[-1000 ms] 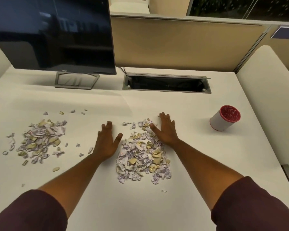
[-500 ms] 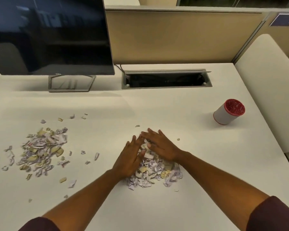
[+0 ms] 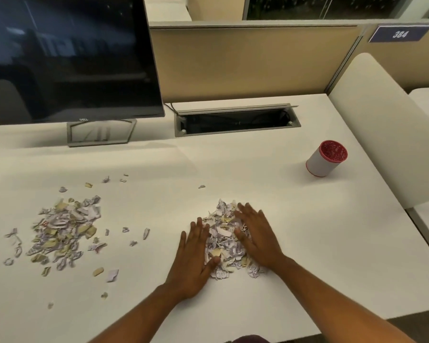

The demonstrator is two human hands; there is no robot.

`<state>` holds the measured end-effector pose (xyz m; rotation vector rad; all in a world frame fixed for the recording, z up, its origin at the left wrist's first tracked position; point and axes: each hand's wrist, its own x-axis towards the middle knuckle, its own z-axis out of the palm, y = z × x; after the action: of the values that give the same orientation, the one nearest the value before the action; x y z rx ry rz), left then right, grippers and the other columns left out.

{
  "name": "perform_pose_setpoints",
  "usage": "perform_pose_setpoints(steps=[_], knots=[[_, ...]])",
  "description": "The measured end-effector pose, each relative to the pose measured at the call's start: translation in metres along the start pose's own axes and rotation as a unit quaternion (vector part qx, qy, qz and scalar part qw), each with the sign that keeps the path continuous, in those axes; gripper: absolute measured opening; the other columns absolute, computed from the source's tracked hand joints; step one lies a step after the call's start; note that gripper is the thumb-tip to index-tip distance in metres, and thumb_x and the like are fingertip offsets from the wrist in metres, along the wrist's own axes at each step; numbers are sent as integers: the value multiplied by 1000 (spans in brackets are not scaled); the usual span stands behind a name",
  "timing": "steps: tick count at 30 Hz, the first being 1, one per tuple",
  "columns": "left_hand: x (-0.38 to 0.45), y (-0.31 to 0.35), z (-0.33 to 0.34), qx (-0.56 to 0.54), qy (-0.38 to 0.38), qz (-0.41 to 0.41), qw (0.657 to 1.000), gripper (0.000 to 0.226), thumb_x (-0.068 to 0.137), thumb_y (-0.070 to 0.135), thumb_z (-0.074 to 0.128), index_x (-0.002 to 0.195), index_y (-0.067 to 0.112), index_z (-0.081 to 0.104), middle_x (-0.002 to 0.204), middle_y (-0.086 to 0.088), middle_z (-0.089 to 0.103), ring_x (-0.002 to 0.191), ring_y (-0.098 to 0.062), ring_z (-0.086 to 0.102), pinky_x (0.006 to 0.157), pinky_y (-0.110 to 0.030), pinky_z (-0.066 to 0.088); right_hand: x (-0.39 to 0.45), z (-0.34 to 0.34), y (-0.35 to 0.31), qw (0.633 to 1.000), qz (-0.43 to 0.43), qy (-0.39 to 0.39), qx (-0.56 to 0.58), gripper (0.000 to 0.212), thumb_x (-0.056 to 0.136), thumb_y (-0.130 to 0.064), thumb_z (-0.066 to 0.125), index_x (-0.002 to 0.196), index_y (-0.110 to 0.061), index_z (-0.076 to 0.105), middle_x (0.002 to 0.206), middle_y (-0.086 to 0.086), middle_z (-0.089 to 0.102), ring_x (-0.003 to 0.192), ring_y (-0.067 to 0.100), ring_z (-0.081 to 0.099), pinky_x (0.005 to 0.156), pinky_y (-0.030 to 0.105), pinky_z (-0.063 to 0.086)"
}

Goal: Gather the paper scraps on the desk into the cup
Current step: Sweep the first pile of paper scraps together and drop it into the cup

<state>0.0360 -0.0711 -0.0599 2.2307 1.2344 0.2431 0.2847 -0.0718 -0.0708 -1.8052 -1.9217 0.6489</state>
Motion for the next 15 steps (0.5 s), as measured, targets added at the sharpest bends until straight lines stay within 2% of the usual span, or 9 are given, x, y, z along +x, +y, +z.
perform_pose_setpoints(steps=[3, 4, 6, 8, 10, 13, 15], knots=[[-4, 3, -5, -50, -7, -5, 999, 92, 94, 69, 36, 157, 23, -14, 162, 4, -30, 150, -17, -26, 124, -44, -4, -10, -10, -12, 989, 51, 42, 129, 60, 99, -66, 43, 150, -35, 38, 157, -17, 40, 146, 2, 35, 120, 43, 35], [-7, 1, -9, -47, -2, -14, 999, 97, 92, 71, 39, 156, 22, -14, 162, 4, -31, 150, -18, -26, 124, -44, -4, -12, -18, -13, 986, 63, 65, 141, 60, 96, -67, 48, 147, -36, 39, 152, -17, 45, 141, 2, 42, 115, 39, 41], [-16, -2, -15, -20, 10, -46, 999, 102, 86, 78, 41, 157, 26, -11, 164, 6, -24, 152, -19, -19, 124, -44, 4, -17, -34, -13, 991, 68, 92, 63, 66, 91, -74, 50, 143, -35, 43, 143, -13, 49, 131, 5, 48, 106, 38, 47], [-26, -5, -20, 9, 14, -100, 995, 108, 77, 85, 43, 156, 34, -9, 163, 8, -3, 150, -21, 3, 119, -47, 22, -23, -50, -10, 993, 103, 52, -18, 82, 81, -88, 47, 144, -36, 41, 138, -10, 46, 126, 11, 50, 98, 40, 51], [-32, -4, -21, 28, 9, -144, 989, 119, 67, 89, 51, 155, 38, -10, 152, 4, 12, 138, -22, 22, 107, -45, 36, -33, -61, -6, 987, 149, -25, -46, 107, 64, -100, 48, 150, -39, 30, 141, -8, 38, 126, 14, 51, 93, 40, 54], [-30, 2, -17, -7, -6, -163, 987, 135, 58, 79, 72, 154, 37, -14, 144, 0, 19, 132, -23, 33, 100, -39, 47, -47, -64, -6, 977, 157, -127, -75, 140, 40, -104, 58, 156, -41, 11, 143, -8, 28, 123, 18, 54, 91, 38, 55], [-23, 8, -12, -36, -6, -163, 986, 142, 56, 65, 84, 156, 33, -12, 142, -1, 19, 132, -22, 35, 98, -36, 49, -48, -60, -10, 970, 137, -171, -105, 150, 35, -97, 68, 158, -37, 6, 142, -4, 24, 117, 22, 54, 90, 37, 54]])
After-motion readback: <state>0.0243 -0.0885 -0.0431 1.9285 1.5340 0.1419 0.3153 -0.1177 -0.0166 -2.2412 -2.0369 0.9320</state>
